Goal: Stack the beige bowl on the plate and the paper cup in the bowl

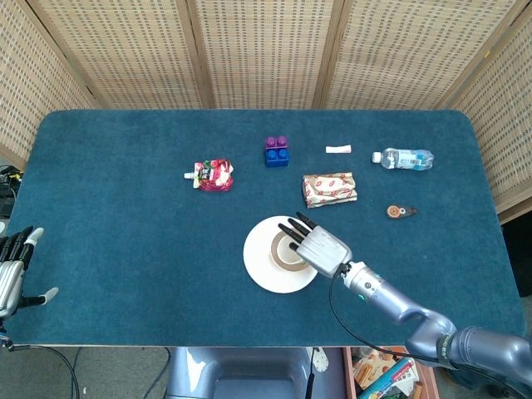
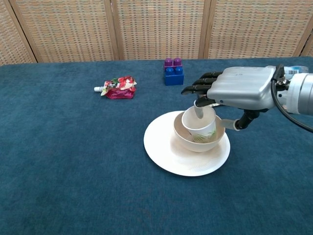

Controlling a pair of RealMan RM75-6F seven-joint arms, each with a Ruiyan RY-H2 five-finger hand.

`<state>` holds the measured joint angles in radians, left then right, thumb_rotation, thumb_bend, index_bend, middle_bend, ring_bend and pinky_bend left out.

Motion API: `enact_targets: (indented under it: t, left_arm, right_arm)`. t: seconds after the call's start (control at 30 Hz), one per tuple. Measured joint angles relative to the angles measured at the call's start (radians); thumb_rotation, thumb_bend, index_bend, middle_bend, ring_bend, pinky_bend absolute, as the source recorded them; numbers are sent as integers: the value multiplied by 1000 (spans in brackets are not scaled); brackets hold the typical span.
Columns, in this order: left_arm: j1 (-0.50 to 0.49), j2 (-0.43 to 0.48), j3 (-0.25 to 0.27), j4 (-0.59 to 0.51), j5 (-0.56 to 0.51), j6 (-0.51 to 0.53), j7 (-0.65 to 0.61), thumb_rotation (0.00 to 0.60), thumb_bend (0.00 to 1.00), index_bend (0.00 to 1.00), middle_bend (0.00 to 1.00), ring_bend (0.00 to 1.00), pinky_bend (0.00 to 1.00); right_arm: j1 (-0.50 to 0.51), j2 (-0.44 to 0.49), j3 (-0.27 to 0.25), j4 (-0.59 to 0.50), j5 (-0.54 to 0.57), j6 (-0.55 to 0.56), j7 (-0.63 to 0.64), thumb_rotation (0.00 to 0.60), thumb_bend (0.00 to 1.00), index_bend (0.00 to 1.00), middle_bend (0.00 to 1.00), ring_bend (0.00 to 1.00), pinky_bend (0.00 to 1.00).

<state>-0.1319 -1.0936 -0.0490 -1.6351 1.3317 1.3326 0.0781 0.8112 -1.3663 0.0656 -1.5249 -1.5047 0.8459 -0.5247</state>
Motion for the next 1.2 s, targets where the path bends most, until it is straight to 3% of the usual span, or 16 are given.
enact_targets:
  t: [0.3, 0.5, 0.73, 0.97, 1.03, 1.1, 1.2]
  left_arm:
    - [-2, 0, -1, -3, -2, -3, 5, 600, 0, 0, 0, 0, 0]
    - [-3, -1, 1, -2, -1, -6, 5, 600, 0, 0, 0, 0, 0]
    - [-2, 1, 4, -4, 8, -3, -3, 600, 0, 0, 0, 0, 0]
    - [-2, 2, 8, -8, 20, -1, -6, 600, 0, 0, 0, 0, 0]
    - [-1, 3, 9, -8, 24, 3, -7, 600, 0, 0, 0, 0, 0]
    - [1, 5, 11, -10, 33, 9, -12, 600, 0, 0, 0, 0, 0]
    - [5, 8, 14, -12, 47, 19, -19, 600, 0, 0, 0, 0, 0]
  right_arm:
    - [-25, 59, -16, -71, 3, 41, -53, 600, 487, 120, 0, 0, 0]
    - [-71, 158, -38, -150, -51, 129, -31, 600, 487, 120, 0, 0, 0]
    - [-170, 296, -90, -203, -159, 292, 75, 600, 487, 120, 0, 0, 0]
    - [-262, 332, -132, -133, -218, 421, 215, 600, 485, 111, 0, 0, 0]
    - [-287, 328, -141, -93, -219, 441, 260, 600, 415, 78, 0, 0, 0]
    - [-308, 318, -148, -52, -215, 455, 299, 600, 182, 22, 0, 0, 0]
    - [-348, 288, -156, 24, -192, 475, 363, 600, 3, 0, 0, 0, 0]
